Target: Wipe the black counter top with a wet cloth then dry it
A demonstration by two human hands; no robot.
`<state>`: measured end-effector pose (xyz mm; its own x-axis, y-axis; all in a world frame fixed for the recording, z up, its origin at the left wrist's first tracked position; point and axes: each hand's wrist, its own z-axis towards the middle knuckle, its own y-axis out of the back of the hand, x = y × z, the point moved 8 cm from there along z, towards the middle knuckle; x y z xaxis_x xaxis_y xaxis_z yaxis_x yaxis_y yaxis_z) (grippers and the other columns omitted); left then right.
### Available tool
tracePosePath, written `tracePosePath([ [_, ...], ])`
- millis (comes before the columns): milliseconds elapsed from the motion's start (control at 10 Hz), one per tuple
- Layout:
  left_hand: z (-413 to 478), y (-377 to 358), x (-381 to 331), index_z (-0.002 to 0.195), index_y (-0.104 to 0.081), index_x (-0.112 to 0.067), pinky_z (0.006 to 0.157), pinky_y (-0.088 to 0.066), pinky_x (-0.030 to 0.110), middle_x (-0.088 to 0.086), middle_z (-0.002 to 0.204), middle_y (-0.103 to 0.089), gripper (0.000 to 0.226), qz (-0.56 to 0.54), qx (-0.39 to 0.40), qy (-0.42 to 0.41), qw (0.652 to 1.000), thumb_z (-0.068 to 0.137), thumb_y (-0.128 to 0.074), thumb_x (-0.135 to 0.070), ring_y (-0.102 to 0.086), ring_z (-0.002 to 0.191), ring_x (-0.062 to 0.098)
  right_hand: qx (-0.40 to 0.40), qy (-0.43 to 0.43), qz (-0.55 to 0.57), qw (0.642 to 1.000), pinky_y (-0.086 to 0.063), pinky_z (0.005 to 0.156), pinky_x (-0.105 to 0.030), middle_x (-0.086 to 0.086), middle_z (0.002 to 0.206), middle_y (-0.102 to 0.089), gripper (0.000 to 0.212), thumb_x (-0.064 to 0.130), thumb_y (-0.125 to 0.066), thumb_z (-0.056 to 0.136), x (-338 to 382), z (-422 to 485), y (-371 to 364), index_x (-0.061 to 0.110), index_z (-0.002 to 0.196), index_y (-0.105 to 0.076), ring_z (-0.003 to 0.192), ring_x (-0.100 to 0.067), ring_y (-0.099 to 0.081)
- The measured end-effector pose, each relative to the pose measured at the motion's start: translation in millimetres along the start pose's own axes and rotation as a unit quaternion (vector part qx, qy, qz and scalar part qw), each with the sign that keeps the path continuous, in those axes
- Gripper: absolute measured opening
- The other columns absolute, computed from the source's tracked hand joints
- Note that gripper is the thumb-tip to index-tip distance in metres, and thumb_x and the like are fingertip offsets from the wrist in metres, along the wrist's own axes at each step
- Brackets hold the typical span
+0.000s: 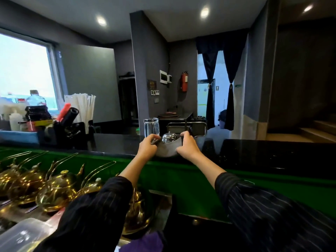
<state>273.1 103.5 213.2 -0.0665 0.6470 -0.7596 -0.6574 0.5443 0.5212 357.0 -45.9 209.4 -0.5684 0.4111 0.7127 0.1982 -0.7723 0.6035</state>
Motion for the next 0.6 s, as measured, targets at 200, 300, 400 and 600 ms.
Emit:
tracePosePath([
  [200, 30.4, -28.3, 6.3, 0.113, -0.068, -0.011, 0.1, -0.041, 0.039, 0.014, 0.119, -0.063, 0.036, 0.24, 0.027, -0.067, 0.968, 0.085, -0.047, 0.0, -0.051, 0.115, 0.031, 0.067, 0.035, -0.226, 0.971, -0.037, 0.098, -0.042, -0.019, 0.117, -0.057, 0.03, 0.027, -0.045, 0.098, -14.8, 13.9, -28.9, 0.003, 0.105, -0.063, 0.123, -0.034, -0.038],
  [300, 25.9, -39.7, 12.3, 0.109, -0.066, -0.011, 0.089, -0.044, 0.044, 0.013, 0.113, -0.062, 0.032, 0.34, 0.032, -0.083, 0.936, 0.088, -0.044, -0.004, -0.053, 0.109, 0.032, 0.043, 0.091, -0.342, 0.934, -0.026, 0.106, -0.053, -0.012, 0.126, -0.058, 0.042, 0.032, -0.03, 0.103, -16.0, 6.5, -40.9, 0.006, 0.116, -0.06, 0.129, -0.028, -0.035],
  [400, 19.3, -40.6, 11.6, 0.107, -0.064, -0.01, 0.081, -0.047, 0.041, 0.014, 0.11, -0.065, 0.028, 0.372, 0.039, -0.082, 0.924, 0.087, -0.046, -0.005, -0.062, 0.1, 0.033, 0.058, 0.106, -0.365, 0.923, -0.012, 0.109, -0.068, -0.01, 0.134, -0.051, 0.048, 0.041, -0.025, 0.103, -22.1, 1.7, -50.2, 0.007, 0.125, -0.05, 0.132, -0.026, -0.037],
  [600, -2.7, -45.6, -24.7, 0.12, -0.056, -0.009, 0.098, -0.042, 0.047, 0.016, 0.12, -0.062, 0.036, 0.367, 0.031, -0.102, 0.924, 0.085, -0.047, -0.004, -0.057, 0.112, 0.035, 0.117, 0.08, -0.354, 0.924, -0.005, 0.113, -0.065, -0.007, 0.16, -0.02, 0.065, 0.048, -0.024, 0.102, -19.4, -6.2, -31.1, 0.009, 0.153, -0.017, 0.148, -0.024, -0.015],
])
